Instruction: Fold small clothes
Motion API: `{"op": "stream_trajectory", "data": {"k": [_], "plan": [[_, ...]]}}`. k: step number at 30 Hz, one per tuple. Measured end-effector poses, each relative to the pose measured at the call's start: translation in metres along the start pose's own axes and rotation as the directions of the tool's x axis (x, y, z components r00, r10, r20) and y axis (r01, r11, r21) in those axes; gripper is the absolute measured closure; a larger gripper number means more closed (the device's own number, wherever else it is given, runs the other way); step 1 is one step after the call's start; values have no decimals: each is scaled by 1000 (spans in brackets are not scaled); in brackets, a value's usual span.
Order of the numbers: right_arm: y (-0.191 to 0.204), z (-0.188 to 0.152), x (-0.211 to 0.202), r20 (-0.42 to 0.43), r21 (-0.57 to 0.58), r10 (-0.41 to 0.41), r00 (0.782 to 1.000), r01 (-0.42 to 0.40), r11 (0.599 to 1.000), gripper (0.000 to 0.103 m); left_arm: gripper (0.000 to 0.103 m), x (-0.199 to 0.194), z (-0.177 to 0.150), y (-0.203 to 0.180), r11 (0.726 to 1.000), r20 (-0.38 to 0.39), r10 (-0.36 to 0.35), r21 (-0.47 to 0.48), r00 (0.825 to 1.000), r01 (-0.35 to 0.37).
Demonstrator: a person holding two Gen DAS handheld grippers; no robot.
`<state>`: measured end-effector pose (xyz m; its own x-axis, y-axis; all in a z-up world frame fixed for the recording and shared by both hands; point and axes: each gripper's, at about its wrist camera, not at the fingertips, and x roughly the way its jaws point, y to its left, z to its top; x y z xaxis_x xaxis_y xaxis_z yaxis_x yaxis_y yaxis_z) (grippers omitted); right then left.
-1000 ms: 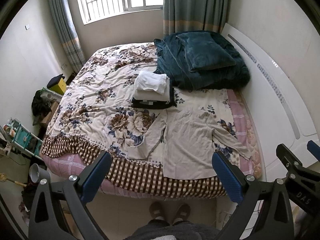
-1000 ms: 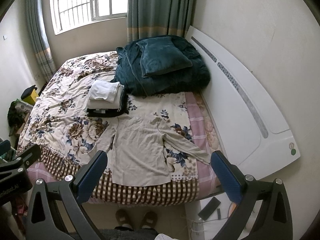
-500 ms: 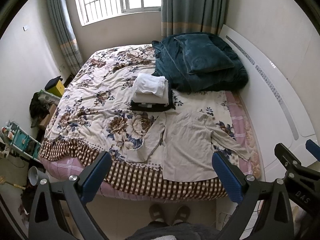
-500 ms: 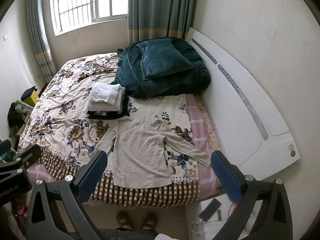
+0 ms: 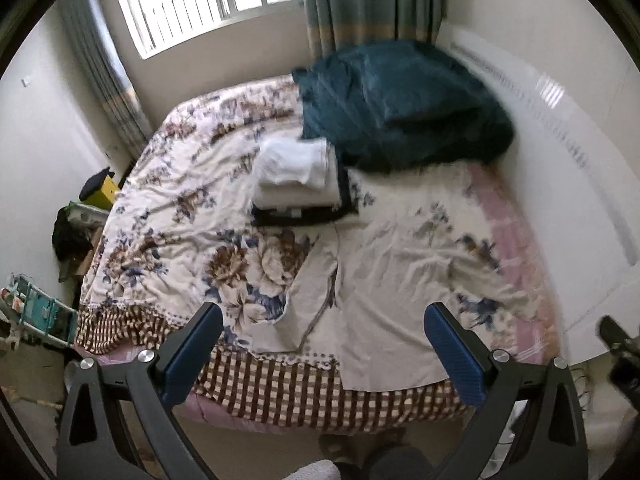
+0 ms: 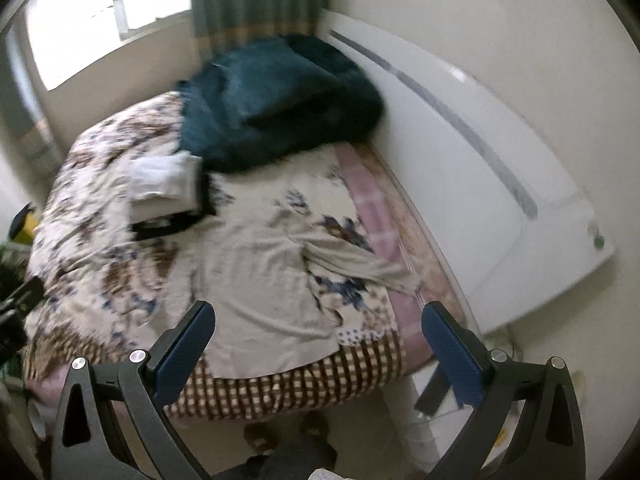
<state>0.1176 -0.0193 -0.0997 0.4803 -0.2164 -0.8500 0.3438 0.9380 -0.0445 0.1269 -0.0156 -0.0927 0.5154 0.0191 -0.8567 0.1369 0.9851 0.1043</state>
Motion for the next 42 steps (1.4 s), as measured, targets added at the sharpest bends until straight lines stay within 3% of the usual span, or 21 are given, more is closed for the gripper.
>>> {"op": "stream_trajectory", "data": {"k": [4,6,10,14,16,18,21,24,26,27,28,29,31,33,36,39,42], "plan": [[-39,-7,101,-105,129,-49,993,62,990,0,0,93,-2,-28,1000,-121,19,21,992,-17],[-67,-15,159,-164,211,-36,986,71,975,0,0,137,-5,-44,999,-165,34,28,986,-30],[-135,-35,272,-253,402,3,968,102,910,0,0,226,-12,-76,998,-259,68,17,963,-66],[-203,-65,388,-303,612,71,950,137,779,5,0,318,-25,-103,997,-354,72,-8,932,-80],[-232,-83,439,-297,712,118,947,137,689,15,0,362,-33,-117,995,-394,92,7,915,-97],[-252,-99,489,-293,782,156,943,142,607,33,0,399,-40,-125,994,-417,101,9,903,-107],[-267,-117,554,-263,855,199,944,132,502,37,0,441,-44,-136,993,-438,106,10,893,-113],[-279,-127,601,-212,914,209,955,118,388,37,0,467,-46,-141,994,-437,102,4,894,-112],[-283,-126,611,-175,934,139,975,120,338,38,0,475,-46,-141,994,-435,95,-4,896,-107],[-283,-121,608,-143,936,68,987,112,335,62,0,474,-46,-139,995,-433,87,-12,897,-103],[-281,-115,607,-148,927,30,989,128,354,87,0,471,-46,-135,995,-428,78,-24,900,-98],[-277,-106,607,-159,915,9,987,144,377,97,0,466,-46,-131,995,-422,72,-32,904,-95],[-269,-90,600,-151,896,-31,988,150,417,97,0,452,-46,-120,995,-404,67,-45,912,-93],[-250,-61,583,-118,841,-64,991,134,525,97,0,432,-46,-104,993,-386,60,-69,920,-94],[-202,-10,544,-31,694,-74,997,75,717,97,0,402,-49,-76,989,-359,61,-107,931,-106],[-126,37,499,68,482,8,998,-40,875,97,0,368,-58,-42,978,-335,75,-158,939,-135],[-25,63,457,119,188,150,981,-171,967,97,0,346,-74,-14,963,-340,97,-207,936,-175]]}}
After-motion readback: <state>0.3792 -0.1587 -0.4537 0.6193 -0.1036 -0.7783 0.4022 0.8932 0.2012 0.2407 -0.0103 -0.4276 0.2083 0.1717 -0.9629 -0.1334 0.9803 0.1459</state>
